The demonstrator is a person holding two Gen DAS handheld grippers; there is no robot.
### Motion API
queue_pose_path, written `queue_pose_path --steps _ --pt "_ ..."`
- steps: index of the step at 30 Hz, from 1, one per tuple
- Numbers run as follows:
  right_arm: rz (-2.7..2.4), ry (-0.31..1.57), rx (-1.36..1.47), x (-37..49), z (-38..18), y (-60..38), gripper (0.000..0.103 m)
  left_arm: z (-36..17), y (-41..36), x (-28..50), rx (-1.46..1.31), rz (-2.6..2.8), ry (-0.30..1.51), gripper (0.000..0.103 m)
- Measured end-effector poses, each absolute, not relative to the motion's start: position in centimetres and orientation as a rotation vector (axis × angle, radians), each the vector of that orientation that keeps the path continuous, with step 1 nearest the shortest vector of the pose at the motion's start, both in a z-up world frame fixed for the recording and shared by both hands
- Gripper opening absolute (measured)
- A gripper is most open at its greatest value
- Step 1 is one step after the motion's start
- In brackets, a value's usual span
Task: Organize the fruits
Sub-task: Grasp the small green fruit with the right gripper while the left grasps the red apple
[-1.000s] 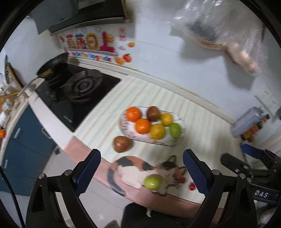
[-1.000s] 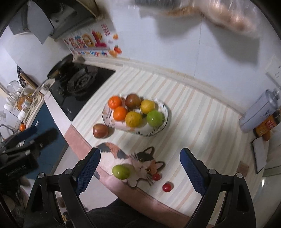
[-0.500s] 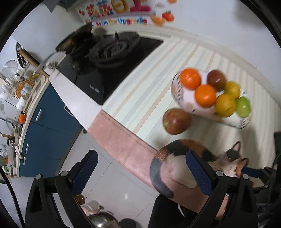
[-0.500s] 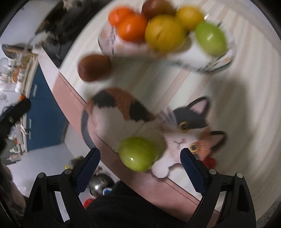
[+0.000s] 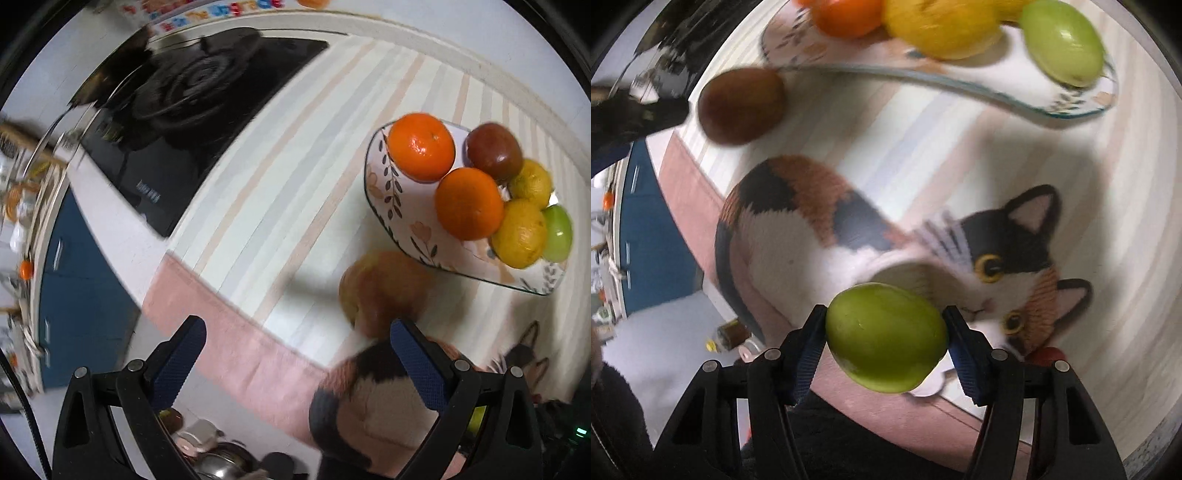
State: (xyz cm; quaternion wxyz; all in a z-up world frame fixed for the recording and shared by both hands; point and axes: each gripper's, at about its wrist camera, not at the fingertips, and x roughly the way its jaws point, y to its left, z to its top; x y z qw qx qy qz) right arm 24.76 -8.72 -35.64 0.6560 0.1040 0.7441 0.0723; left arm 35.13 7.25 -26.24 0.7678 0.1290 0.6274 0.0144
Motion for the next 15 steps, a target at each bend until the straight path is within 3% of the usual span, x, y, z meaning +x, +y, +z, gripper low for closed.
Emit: queue_pose_path --steps 10,11,15 --pt "0.090 1.661 0.292 24.9 -35.6 -11.9 0.065 -29.7 4.8 37.6 0.234 -0.148 1.419 0.102" --pt "0.088 1.661 0.296 24.9 -35.5 -12.1 0.065 -30.2 4.6 37.6 0.238 -0.157 1.425 0.099" --pt "0.082 1.657 0.303 25.0 -35.3 -12.8 0.065 -31.4 4.2 37.5 0.204 -0.217 1.459 0.070"
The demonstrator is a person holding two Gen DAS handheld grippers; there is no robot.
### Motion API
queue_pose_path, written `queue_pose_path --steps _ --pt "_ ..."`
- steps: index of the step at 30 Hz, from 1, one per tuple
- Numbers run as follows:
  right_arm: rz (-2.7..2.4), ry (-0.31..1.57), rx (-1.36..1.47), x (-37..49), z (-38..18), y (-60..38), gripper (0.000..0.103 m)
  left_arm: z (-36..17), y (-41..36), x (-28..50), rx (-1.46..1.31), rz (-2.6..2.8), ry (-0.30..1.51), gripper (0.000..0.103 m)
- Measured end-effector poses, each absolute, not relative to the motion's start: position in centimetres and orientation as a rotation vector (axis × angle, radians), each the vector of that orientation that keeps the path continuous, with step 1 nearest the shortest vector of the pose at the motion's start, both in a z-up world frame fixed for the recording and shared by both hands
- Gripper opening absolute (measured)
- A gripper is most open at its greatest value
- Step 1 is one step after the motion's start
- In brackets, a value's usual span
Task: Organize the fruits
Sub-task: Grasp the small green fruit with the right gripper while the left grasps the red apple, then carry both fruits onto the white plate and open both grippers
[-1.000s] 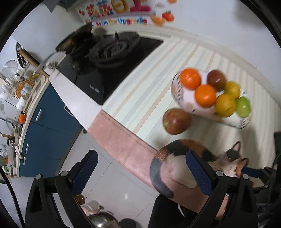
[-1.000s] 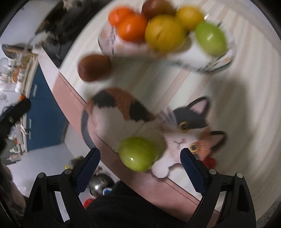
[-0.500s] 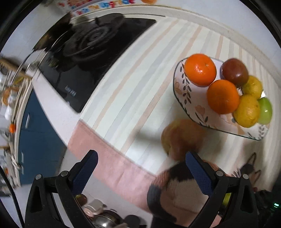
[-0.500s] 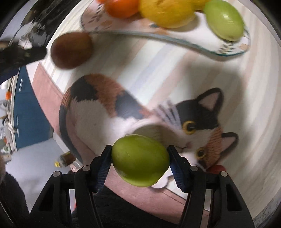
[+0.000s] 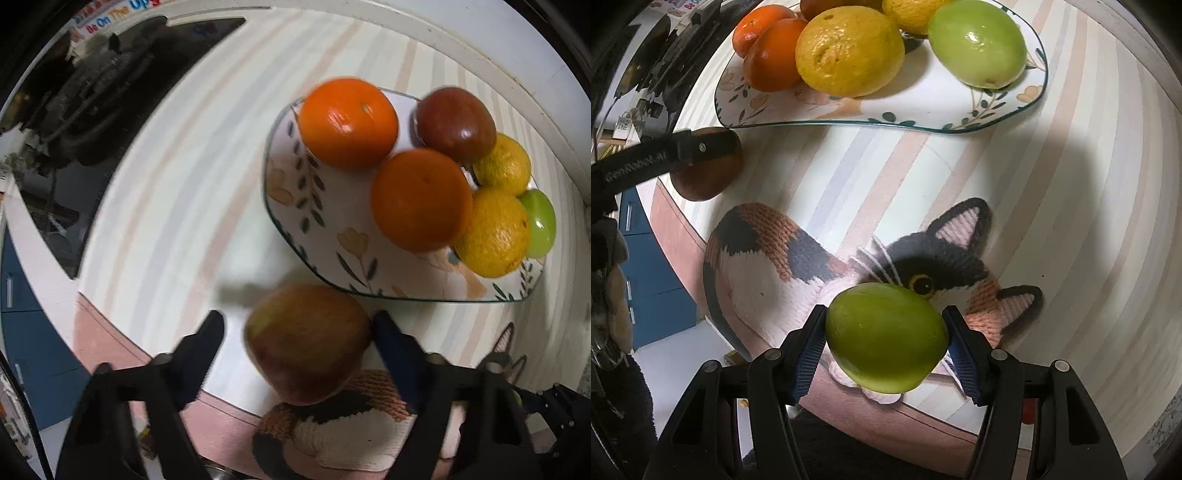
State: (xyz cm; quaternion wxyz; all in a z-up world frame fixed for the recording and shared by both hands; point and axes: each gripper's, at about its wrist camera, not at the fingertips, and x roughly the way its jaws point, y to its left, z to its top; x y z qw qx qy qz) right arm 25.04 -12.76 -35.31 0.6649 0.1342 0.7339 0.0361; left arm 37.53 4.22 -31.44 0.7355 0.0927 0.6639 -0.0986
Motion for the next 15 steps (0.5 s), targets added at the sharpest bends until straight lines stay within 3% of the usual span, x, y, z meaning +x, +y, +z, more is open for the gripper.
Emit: queue_pose_path --steps 9,15 --pt "0.067 1.605 0.348 25.2 -33.2 -15.3 0.065 -31.5 3.9 35.7 0.210 -0.197 1.404 0.069" --pt "0.034 1.509 0.425 27.4 -30.0 -18.3 0.065 -27.0 4.6 35.7 0.112 -0.250 1.354 0.069"
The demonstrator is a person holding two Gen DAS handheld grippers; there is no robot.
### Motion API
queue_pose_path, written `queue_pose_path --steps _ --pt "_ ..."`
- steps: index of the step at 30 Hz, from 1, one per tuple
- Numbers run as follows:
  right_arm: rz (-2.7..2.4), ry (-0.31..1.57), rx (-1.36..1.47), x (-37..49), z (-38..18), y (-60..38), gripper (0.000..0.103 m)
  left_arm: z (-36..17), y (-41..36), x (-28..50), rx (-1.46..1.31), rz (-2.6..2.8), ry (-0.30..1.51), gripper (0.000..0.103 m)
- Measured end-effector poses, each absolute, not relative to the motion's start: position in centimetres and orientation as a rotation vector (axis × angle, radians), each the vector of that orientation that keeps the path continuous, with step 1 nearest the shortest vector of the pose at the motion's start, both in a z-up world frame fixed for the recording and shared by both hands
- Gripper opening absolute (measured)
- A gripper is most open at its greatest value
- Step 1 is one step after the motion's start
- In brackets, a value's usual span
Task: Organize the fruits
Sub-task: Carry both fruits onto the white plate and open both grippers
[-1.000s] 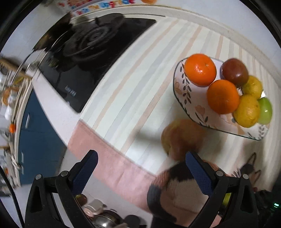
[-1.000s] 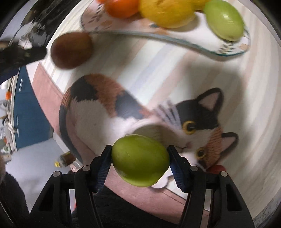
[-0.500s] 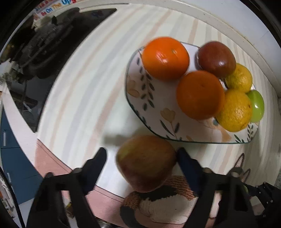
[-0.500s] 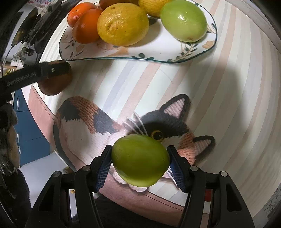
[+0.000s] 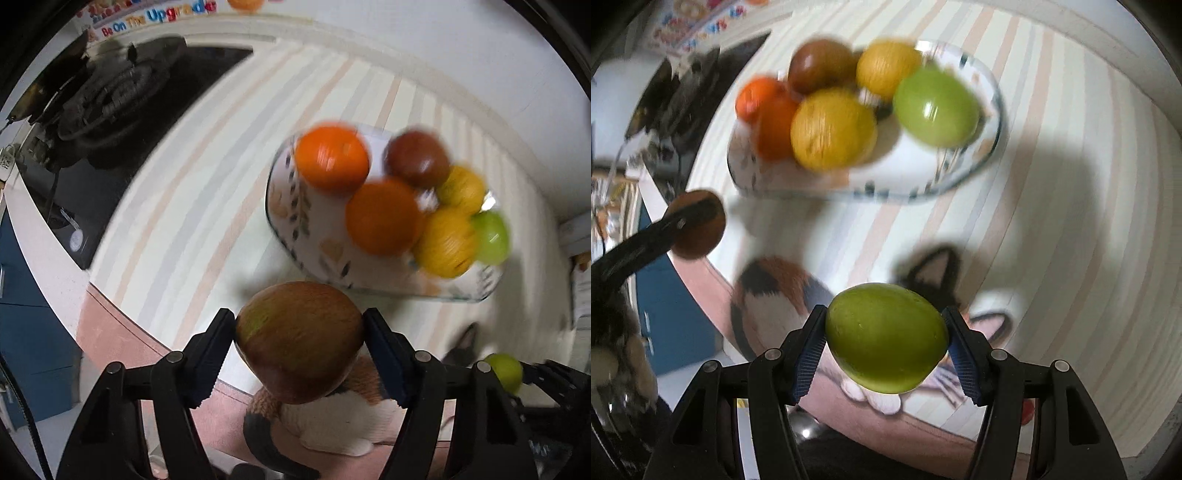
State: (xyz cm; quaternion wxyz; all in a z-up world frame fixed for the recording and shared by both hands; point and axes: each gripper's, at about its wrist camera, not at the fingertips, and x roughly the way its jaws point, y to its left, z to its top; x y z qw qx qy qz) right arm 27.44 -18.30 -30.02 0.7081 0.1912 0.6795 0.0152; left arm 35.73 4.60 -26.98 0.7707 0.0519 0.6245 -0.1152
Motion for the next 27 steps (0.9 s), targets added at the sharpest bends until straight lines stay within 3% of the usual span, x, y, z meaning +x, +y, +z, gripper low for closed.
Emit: queue_pose_path --steps 8,27 --pt "-0.015 1.427 0.412 33.0 -28.0 -19.2 0.065 -23.7 4.1 41.1 0.095 -0.258 1.304 0.069" --pt "-0.071 1.385 0.315 33.8 -31.8 -18.1 0.065 -29.3 2.8 44.9 0.018 -0.279 1.498 0.070"
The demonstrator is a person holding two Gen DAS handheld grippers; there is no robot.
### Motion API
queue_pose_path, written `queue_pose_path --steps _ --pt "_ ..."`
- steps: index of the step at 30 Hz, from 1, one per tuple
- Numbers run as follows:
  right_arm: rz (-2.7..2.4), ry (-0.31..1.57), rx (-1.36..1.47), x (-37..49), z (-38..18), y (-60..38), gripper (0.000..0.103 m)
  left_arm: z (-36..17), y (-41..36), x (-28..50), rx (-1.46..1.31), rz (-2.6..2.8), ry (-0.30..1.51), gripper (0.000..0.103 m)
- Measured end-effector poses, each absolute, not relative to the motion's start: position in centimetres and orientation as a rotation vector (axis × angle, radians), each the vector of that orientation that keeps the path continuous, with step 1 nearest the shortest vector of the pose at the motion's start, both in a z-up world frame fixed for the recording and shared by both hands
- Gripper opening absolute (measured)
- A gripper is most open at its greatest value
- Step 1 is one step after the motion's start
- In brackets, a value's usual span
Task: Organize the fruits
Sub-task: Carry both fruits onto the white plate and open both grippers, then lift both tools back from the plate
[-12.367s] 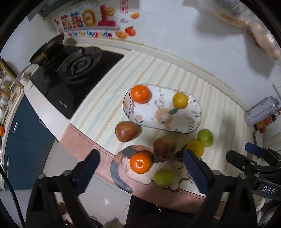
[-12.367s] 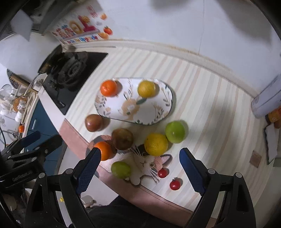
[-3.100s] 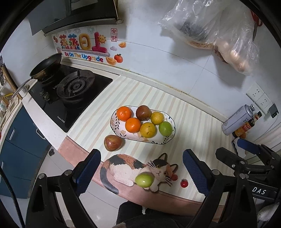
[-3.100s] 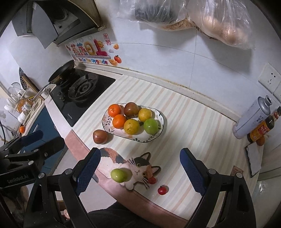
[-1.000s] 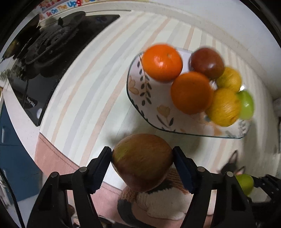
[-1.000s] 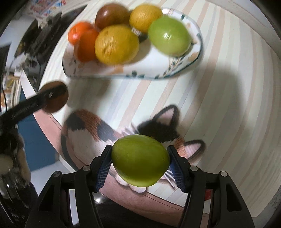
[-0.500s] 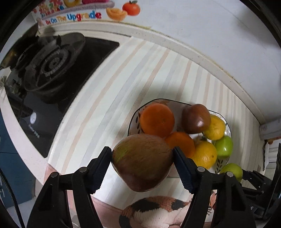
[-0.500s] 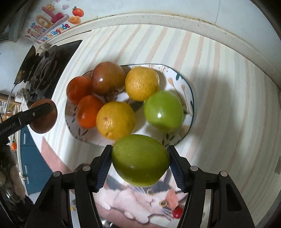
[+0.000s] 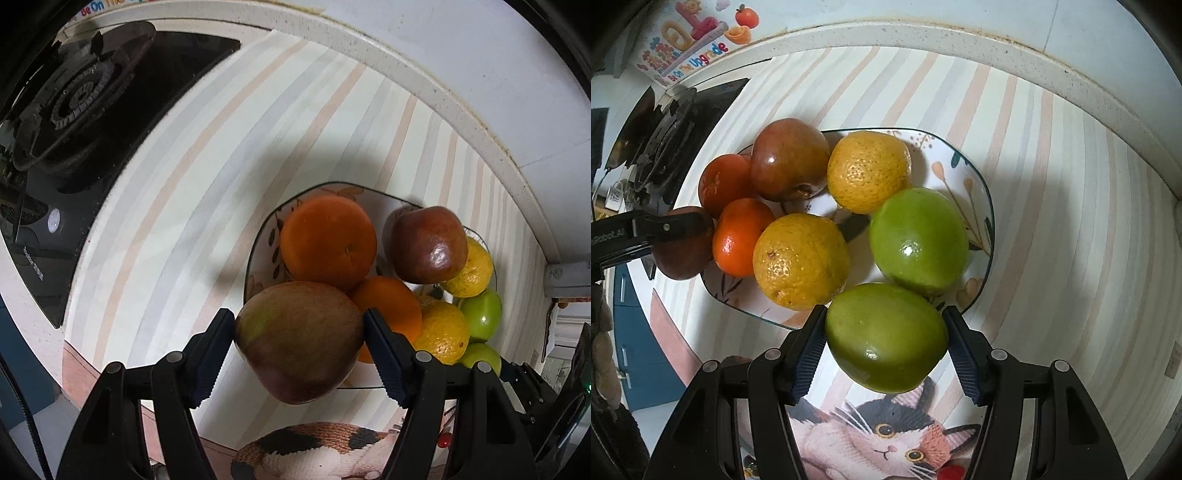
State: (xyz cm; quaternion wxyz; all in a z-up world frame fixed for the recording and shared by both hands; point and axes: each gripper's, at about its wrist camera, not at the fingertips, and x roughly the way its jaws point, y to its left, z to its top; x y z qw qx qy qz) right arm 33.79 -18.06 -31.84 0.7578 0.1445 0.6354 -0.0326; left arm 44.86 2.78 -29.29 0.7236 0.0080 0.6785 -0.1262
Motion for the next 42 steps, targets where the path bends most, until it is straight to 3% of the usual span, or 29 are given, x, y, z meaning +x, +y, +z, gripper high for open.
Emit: queue_pose_path --steps 7,9,11,13,14,18,42 --pt "-0.087 1.387 0.328 33.6 -31.8 -18.0 0.067 -29.5 2.3 44.7 0.034 -0.267 1.502 0.071" --pt "-0.091 1.384 0.346 33.4 -31.7 -18.4 0.080 -29.5 2.3 44.7 0.028 -0.266 1.503 0.071" --pt "-0.100 1.373 0.361 33.3 -31.5 -18.7 0.084 -29.4 2.2 44.7 0.026 -0.263 1.499 0.071" --pt "-0.107 1.370 0.366 33.2 -31.3 -18.9 0.084 -29.3 2.3 44.5 0.032 -0.258 1.493 0.077" --pt "-0.109 1.368 0.374 33.2 -31.1 -19.0 0.084 -29.2 2.2 44.4 0.042 -0.251 1.489 0.085" --pt "-0.124 1.356 0.372 32.8 -30.2 -19.4 0.094 -28.4 2.4 43.8 0.062 -0.238 1.456 0.090" --pt "-0.056 1.224 0.131 24.2 -19.5 -19.6 0.094 -18.9 1.6 29.8 0.107 -0.090 1.219 0.094"
